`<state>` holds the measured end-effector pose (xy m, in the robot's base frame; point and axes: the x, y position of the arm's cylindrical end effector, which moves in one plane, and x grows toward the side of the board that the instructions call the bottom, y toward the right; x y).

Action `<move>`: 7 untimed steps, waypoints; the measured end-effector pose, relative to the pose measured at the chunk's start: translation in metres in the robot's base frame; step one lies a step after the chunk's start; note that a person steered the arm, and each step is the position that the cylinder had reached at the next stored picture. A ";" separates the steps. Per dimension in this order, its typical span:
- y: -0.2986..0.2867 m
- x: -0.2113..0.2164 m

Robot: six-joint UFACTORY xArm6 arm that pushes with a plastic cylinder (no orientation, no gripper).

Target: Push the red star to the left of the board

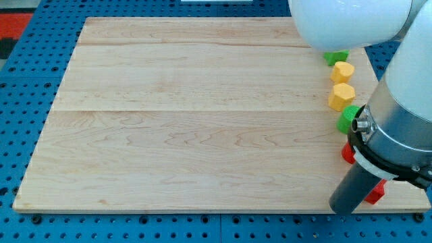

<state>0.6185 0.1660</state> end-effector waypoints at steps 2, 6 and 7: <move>0.002 0.000; 0.008 0.000; 0.020 0.000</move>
<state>0.6180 0.1862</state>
